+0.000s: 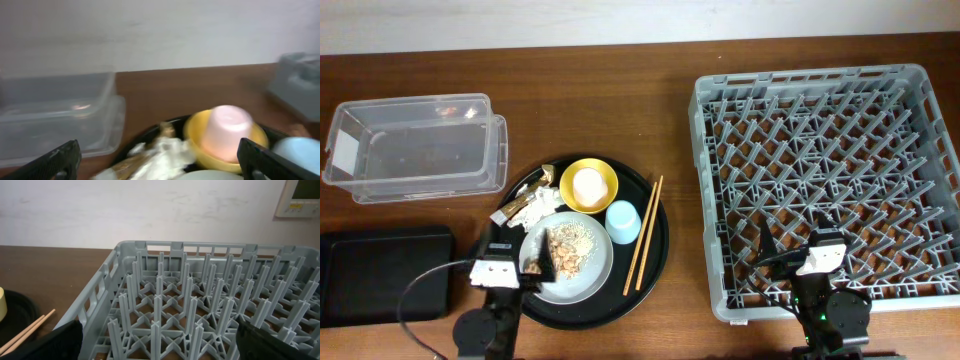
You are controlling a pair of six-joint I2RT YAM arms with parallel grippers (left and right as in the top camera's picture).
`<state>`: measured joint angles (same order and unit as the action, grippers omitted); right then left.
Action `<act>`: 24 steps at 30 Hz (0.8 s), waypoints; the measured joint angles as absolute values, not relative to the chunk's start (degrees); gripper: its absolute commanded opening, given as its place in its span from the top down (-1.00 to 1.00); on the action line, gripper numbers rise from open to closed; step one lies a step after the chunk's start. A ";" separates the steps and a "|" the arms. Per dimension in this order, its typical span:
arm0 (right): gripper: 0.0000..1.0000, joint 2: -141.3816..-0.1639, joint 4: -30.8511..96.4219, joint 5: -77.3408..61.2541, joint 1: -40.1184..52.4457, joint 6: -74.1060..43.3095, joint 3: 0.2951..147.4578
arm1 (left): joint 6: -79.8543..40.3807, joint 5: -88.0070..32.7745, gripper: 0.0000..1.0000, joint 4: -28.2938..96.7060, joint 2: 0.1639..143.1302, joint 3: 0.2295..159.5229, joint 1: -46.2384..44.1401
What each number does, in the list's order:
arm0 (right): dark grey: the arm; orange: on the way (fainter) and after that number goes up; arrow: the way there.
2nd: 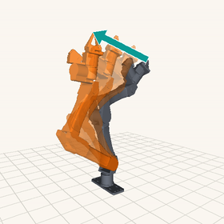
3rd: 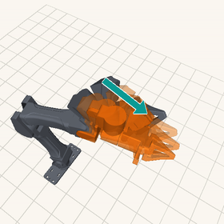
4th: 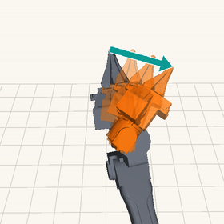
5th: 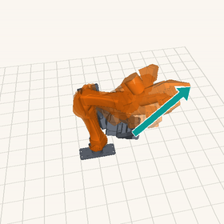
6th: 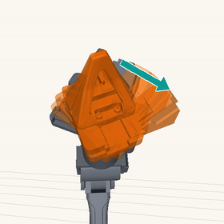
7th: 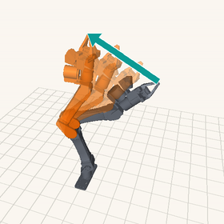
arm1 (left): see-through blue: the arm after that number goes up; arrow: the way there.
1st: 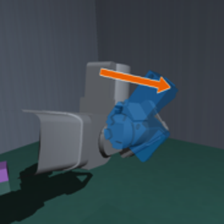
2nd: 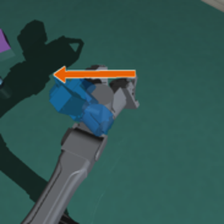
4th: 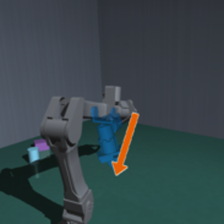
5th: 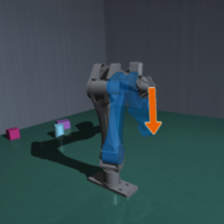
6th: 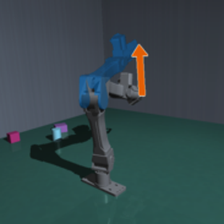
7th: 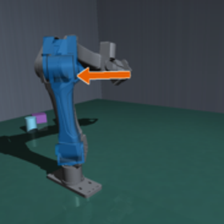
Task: Sort waste into correct bins and load items into the dishwasher rack
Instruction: 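Move the left gripper to the crumpled white tissue and grasp it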
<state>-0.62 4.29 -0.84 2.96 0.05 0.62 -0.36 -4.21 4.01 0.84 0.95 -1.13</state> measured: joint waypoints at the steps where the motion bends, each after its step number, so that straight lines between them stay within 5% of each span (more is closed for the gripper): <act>1: -0.97 -0.62 4.29 -0.84 2.96 0.03 0.62 | -3.42 -9.17 -0.99 3.53 0.84 0.95 -1.08; 7: -0.97 -0.64 4.29 -0.84 2.96 0.01 0.62 | -17.02 -35.57 -0.99 0.49 0.84 0.93 -1.17; 17: -0.97 -0.64 4.29 -0.84 2.96 0.03 0.62 | -20.75 -45.52 -0.99 -13.41 0.89 0.89 -1.17; 24: -0.97 -0.64 4.29 -0.84 2.96 0.05 0.62 | -9.87 -42.15 -0.99 15.20 11.55 17.63 -1.19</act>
<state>-0.64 4.29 -0.84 2.96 0.05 0.62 -9.87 -42.15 15.20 11.55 17.63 -1.19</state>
